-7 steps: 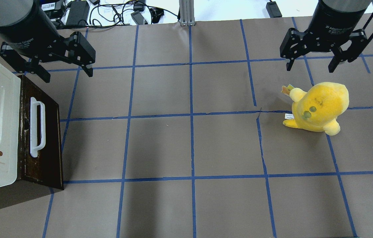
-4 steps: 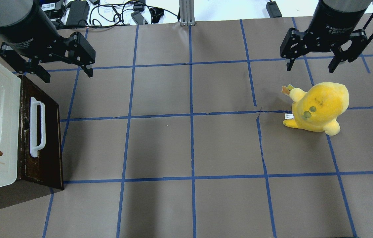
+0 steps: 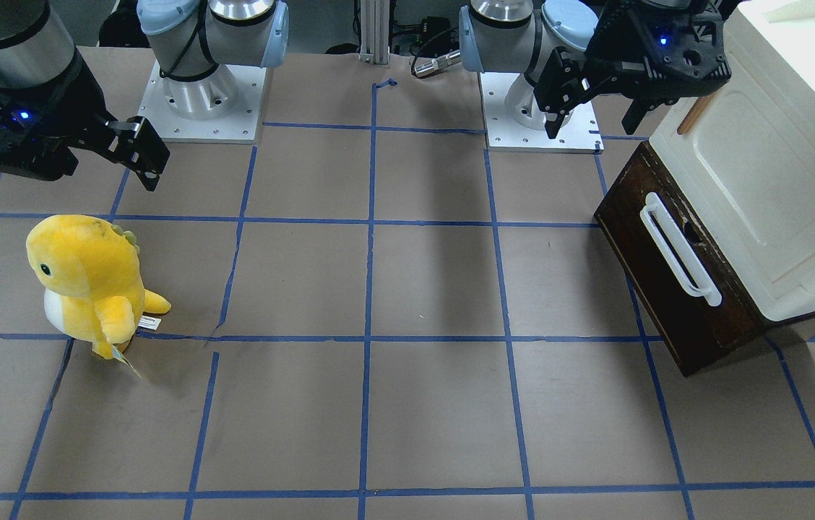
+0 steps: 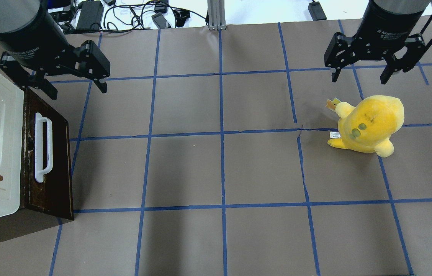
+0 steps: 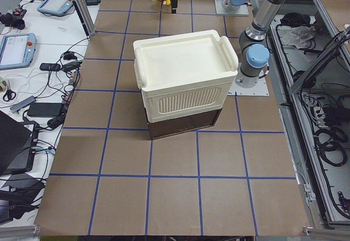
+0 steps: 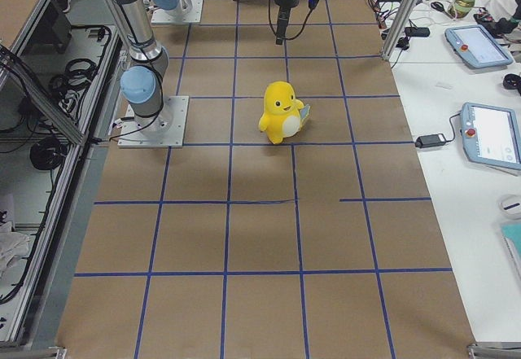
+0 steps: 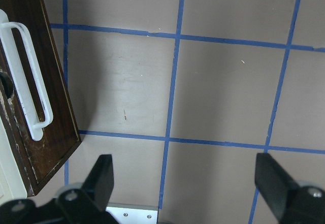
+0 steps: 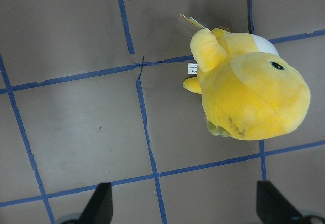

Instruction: Pull drawer sideways

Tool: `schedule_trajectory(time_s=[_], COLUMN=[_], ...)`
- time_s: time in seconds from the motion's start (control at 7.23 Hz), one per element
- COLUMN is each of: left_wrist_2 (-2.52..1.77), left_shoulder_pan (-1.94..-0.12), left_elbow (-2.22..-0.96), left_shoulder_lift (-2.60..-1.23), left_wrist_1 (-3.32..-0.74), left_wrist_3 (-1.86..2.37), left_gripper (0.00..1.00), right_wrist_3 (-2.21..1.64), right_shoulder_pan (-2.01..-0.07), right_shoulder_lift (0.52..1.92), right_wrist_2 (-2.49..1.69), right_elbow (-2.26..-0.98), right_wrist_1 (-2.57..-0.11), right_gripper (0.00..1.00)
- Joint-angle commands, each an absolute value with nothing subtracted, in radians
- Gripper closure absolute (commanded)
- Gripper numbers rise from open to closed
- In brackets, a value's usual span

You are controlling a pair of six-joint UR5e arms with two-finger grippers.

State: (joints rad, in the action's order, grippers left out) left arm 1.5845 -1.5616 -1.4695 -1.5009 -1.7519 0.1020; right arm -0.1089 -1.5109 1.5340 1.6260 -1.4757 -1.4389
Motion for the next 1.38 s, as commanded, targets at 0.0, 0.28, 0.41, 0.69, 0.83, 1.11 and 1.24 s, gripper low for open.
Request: schedule_trajectory(time_s=[0.0,0.28,0.41,0.69,0.83,1.11,1.24], left_wrist_2=[1.588,1.658,1.728,1.808,1.976,2.080,2.217], left_shoulder_pan=[-1.562,-1.586,-1.629,-1.670,-1.680,-1.716,-1.732], left_elbow=[-1.468,-1.471,-1.474,-1.520,-1.579,-1.672,-1.718], left_shoulder_lift=[-1.503,-1.532,-1.563,-1.664,-1.708,-1.778,-1.813], left_wrist_1=[-1.759,-1.758,-1.750,-1.746,-1.747,-1.743,-1.741], left_wrist_3=[0.106,0.158,0.163,0.230,0.239,0.355,0.376], left_gripper=[0.00,0.00,0.00,0.00,0.00,0.00,0.00], right_wrist_3=[-0.109,-0.109,-0.109,-0.109,-0.109,-0.109,-0.109], right_shoulder_pan=[-1.511,-1.511,-1.511,-1.511,-1.511,-1.511,-1.511], right_shoulder_lift=[1.534,1.534,1.534,1.534,1.534,1.534,1.534], right_wrist_2=[1.626,1.626,1.626,1.626,1.626,1.626,1.626], right_elbow=[-1.476,-1.476,-1.476,-1.476,-1.476,-1.476,-1.476], right_wrist_1=[-1.439,-1.439,-1.437,-1.439,-1.439,-1.439,-1.439], right_gripper=[0.00,0.00,0.00,0.00,0.00,0.00,0.00])
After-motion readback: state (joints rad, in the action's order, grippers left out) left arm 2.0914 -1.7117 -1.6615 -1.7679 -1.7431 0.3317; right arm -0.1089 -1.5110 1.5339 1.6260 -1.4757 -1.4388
